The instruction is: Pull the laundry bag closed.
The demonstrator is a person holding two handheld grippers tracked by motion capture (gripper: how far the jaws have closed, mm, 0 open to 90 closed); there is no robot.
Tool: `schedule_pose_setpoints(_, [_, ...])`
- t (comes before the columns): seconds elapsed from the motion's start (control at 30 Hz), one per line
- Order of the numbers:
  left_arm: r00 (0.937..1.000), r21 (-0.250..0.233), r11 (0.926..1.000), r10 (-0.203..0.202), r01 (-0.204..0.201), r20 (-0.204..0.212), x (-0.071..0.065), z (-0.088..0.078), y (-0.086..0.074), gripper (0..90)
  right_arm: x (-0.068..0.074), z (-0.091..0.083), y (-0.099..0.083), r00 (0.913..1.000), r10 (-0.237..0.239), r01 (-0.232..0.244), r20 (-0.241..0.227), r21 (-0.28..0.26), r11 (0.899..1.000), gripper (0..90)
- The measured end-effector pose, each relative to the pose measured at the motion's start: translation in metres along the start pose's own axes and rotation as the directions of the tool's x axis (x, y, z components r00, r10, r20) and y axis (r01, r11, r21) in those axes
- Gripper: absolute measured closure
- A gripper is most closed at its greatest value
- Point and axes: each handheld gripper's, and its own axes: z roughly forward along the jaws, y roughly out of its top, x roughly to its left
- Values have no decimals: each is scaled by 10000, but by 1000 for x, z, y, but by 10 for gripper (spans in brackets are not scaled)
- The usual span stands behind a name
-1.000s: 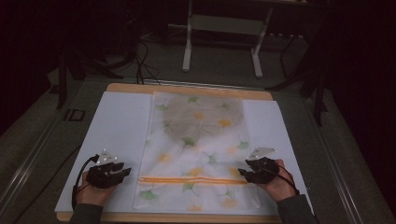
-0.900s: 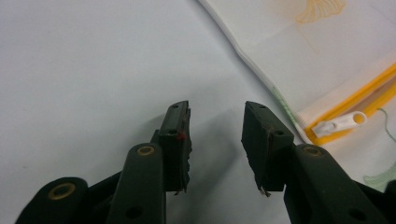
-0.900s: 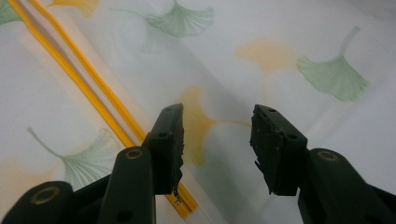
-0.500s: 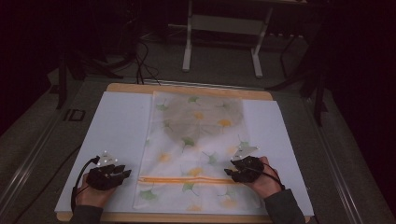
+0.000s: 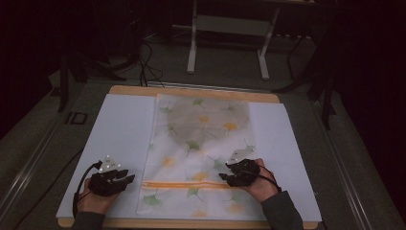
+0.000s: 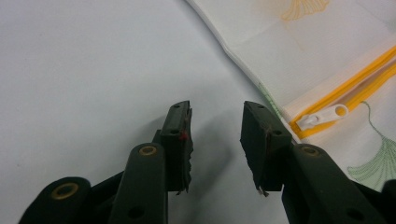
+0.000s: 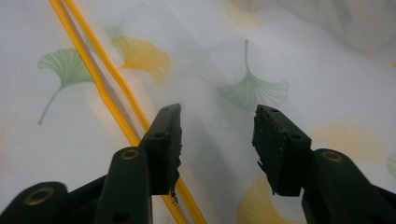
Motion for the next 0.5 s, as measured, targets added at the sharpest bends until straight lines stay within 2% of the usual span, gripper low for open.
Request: schedule_pose_setpoints(0.5, [9996, -86, 9998, 194, -192, 207, -7, -4, -1, 628, 10, 13, 17, 9986, -393, 388, -365, -138, 9992, 485])
